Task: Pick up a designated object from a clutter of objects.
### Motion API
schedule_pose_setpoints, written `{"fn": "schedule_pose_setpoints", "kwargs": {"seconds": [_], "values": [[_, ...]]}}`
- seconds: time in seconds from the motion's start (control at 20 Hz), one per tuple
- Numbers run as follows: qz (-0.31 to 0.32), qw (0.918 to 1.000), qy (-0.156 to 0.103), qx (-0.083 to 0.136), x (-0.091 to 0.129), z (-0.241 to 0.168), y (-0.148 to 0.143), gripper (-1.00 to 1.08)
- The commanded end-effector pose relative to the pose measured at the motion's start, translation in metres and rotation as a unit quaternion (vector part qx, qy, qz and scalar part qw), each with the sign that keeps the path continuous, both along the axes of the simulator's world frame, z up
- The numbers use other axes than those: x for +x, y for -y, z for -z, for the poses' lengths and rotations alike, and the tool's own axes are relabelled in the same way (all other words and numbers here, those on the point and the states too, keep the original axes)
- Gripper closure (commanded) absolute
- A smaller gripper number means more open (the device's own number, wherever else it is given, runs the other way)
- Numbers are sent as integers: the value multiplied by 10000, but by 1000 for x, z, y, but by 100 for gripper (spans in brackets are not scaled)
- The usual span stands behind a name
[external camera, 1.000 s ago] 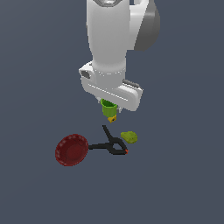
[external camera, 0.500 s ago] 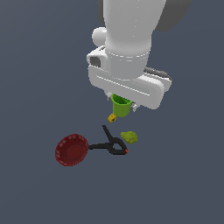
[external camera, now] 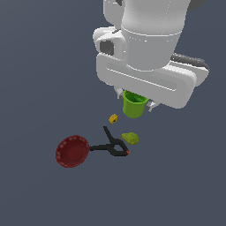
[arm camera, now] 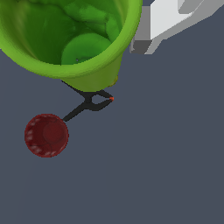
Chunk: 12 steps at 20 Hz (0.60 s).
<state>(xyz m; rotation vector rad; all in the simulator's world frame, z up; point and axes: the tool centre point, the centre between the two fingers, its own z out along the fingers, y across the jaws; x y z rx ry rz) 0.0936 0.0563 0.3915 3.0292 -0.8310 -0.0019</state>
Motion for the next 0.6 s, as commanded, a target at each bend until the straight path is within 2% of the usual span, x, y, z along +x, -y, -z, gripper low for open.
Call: {"fn": "schedule_pose_setpoints", "kwargs": {"seconds": [0.0,0.55], "values": [[2,10000,5,1,5,-7,-4,108],[2,10000,5,1,14,-19,-11,108]]}}
